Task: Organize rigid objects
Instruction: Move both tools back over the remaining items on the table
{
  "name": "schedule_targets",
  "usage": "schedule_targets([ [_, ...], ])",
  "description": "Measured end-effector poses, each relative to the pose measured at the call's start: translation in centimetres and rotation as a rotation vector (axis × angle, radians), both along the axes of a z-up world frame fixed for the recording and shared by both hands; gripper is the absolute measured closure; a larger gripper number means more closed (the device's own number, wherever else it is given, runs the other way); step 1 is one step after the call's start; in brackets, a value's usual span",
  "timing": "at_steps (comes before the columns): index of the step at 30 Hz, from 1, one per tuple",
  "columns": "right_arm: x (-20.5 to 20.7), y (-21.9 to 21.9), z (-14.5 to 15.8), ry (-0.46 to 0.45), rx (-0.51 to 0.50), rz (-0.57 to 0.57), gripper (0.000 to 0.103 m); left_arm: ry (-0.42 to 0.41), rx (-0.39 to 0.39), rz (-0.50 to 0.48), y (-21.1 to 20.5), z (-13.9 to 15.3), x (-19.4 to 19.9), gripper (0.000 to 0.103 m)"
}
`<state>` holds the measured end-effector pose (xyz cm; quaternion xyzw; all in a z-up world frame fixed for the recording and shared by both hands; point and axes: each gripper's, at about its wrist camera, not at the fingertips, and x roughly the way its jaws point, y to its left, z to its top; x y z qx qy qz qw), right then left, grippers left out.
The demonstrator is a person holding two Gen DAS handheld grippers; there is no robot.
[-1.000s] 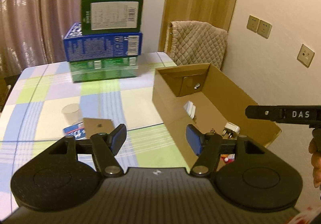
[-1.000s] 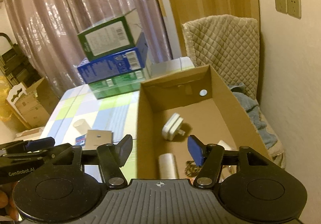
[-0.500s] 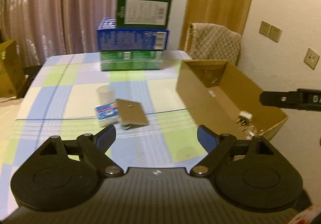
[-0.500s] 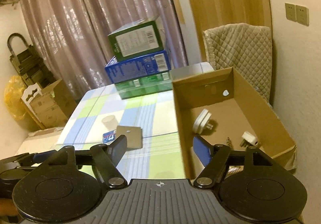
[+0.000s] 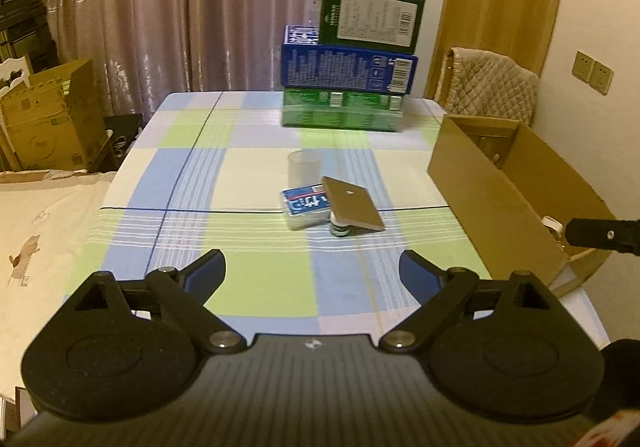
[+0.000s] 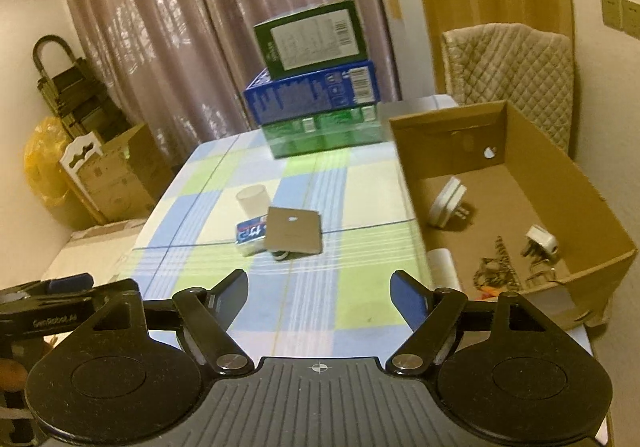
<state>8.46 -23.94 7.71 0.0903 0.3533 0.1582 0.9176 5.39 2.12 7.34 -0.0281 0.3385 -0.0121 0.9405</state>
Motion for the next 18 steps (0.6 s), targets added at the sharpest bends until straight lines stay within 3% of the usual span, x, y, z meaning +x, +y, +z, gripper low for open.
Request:
schedule_targets([
  [18,3.1,4.2,-2.4,0.042,-0.017,0.060,0.027,0.041,-0.005,0.018,2.2,-2.3,2.4,0.012],
])
